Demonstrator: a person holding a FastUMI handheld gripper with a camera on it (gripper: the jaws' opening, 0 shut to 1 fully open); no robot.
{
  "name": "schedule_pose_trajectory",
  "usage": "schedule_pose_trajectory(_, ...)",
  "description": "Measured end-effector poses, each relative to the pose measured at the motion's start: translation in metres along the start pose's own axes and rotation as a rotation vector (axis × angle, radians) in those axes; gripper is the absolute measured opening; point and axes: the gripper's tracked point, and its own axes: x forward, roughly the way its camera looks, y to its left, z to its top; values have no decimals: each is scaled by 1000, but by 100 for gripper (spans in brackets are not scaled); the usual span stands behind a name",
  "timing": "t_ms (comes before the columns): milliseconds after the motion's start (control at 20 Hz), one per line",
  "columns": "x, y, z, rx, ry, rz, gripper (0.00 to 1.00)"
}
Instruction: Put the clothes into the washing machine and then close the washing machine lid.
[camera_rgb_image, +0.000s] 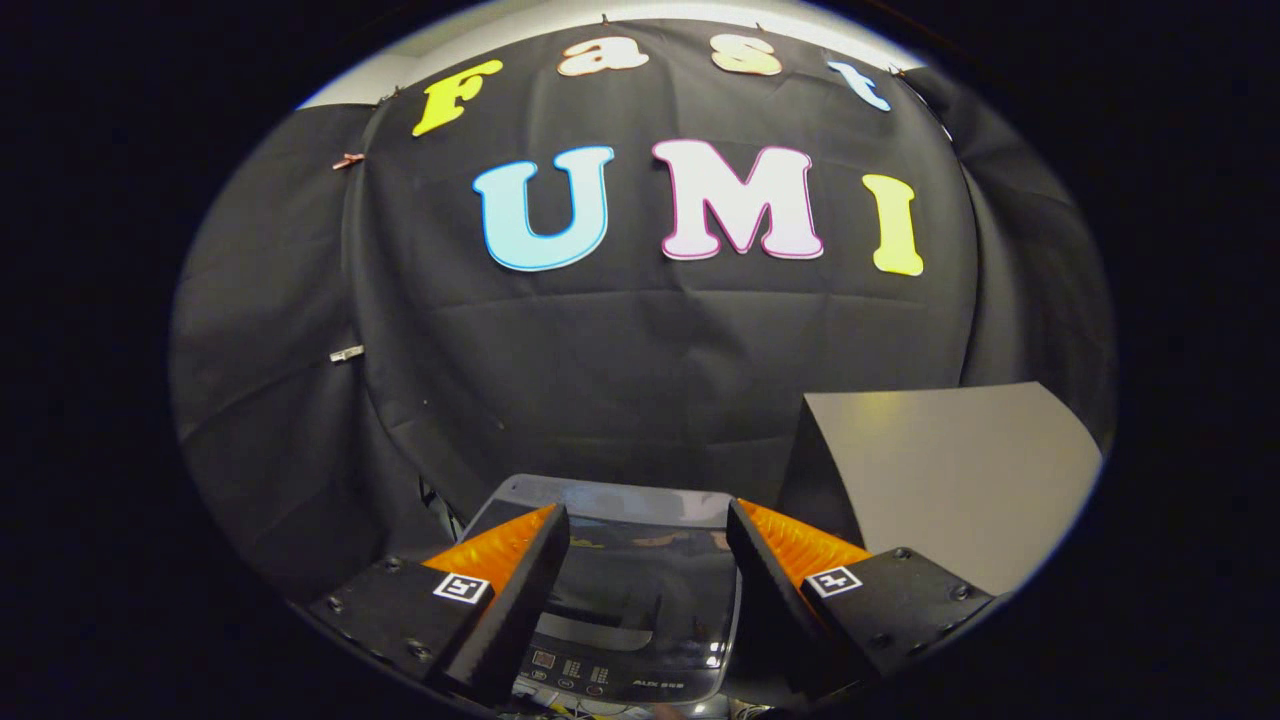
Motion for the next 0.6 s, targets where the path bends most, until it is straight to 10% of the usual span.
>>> schedule_pose_trajectory(600,-161,-30,68,-49,-325,93,99)
